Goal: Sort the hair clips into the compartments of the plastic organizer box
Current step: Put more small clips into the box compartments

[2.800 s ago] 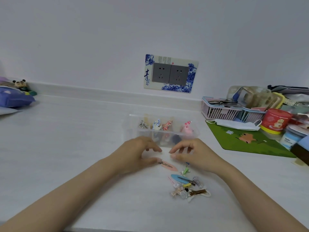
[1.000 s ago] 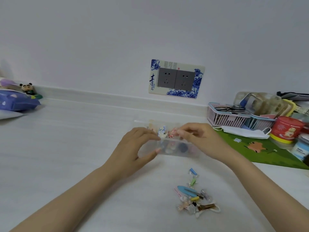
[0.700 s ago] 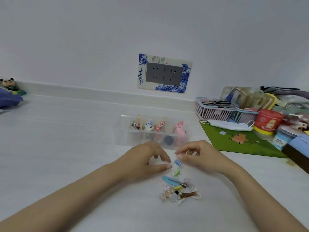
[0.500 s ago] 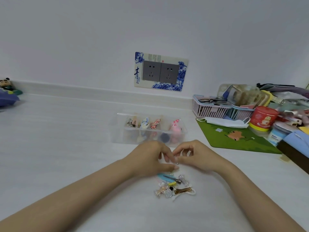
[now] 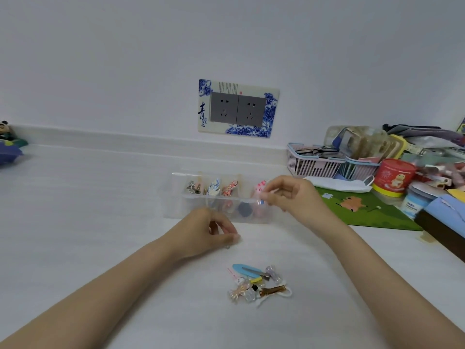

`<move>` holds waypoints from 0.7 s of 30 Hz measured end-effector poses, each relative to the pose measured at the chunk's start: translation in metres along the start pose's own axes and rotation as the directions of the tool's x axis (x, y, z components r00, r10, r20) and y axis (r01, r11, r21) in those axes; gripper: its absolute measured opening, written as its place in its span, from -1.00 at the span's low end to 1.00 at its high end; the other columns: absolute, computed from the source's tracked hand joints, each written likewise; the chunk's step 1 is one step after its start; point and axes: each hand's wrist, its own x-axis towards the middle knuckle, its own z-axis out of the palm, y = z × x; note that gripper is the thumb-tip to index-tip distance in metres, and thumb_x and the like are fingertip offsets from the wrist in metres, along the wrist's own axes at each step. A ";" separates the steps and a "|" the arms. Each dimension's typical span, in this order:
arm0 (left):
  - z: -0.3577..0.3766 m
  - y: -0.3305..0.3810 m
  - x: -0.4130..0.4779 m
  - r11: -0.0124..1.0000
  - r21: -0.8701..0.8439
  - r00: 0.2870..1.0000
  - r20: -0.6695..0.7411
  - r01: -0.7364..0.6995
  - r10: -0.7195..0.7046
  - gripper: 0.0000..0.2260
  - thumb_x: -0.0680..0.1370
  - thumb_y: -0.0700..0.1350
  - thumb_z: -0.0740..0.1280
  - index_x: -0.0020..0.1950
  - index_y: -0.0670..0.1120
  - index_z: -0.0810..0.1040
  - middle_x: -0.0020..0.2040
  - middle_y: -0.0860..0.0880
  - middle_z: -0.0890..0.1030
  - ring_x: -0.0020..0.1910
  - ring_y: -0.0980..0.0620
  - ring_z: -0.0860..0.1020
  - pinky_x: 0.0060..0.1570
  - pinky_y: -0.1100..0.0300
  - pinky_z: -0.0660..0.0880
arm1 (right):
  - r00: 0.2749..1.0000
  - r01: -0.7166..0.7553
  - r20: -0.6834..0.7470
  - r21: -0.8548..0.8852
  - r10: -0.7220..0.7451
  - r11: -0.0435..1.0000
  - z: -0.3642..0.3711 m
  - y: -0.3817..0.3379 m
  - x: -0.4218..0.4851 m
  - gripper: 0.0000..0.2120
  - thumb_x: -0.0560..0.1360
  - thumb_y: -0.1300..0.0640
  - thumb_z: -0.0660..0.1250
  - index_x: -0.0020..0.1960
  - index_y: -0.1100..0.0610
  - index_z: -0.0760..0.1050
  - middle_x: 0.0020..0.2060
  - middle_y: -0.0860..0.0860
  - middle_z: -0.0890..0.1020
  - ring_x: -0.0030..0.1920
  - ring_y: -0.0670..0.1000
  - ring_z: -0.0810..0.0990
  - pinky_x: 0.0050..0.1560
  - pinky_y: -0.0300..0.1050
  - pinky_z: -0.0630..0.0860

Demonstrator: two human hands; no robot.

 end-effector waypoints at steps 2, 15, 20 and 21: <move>-0.002 0.000 0.000 1.000 0.028 1.000 0.003 -0.001 0.001 -0.86 0.39 0.04 0.48 -0.17 -0.01 0.68 -0.22 0.08 0.69 -0.39 0.20 0.44 -0.34 0.33 0.41 | 0.998 0.035 -0.061 0.006 -0.035 0.999 0.001 -0.007 0.019 -0.91 0.37 0.30 0.46 -0.20 0.17 0.57 -0.36 -0.10 0.65 -0.38 -0.16 0.55 -0.36 -0.43 0.44; -0.007 0.002 0.002 0.989 -0.144 0.996 -0.075 0.035 -0.046 -0.96 0.42 -0.16 0.47 -0.18 -0.02 0.67 -0.27 0.03 0.65 -0.35 0.23 0.50 -0.26 0.40 0.45 | 0.981 0.123 -0.143 -0.051 -0.129 0.991 0.008 0.008 0.014 -0.86 0.39 0.27 0.45 -0.17 0.04 0.60 -0.21 -0.11 0.66 -0.26 -0.13 0.54 -0.25 -0.29 0.47; -0.013 0.014 0.000 0.813 -0.573 0.981 -0.078 0.101 -0.176 -0.88 0.43 -0.24 0.43 -0.05 -0.21 0.64 -0.32 -0.01 0.65 -0.30 0.12 0.61 -0.22 0.34 0.55 | 0.985 0.049 0.166 -0.075 -0.036 0.996 0.024 0.008 -0.010 -0.83 0.37 0.17 0.48 -0.05 -0.01 0.64 -0.21 -0.20 0.67 -0.24 -0.18 0.54 -0.17 -0.33 0.48; -0.014 0.016 0.000 0.789 -0.605 0.982 -0.057 0.111 -0.182 -0.89 0.44 -0.24 0.42 -0.05 -0.20 0.63 -0.32 0.01 0.66 -0.30 0.13 0.62 -0.22 0.35 0.55 | 0.981 0.063 0.189 -0.070 -0.049 0.996 0.027 0.007 -0.011 -0.80 0.37 0.18 0.48 -0.02 0.00 0.64 -0.17 -0.19 0.67 -0.23 -0.18 0.54 -0.15 -0.33 0.48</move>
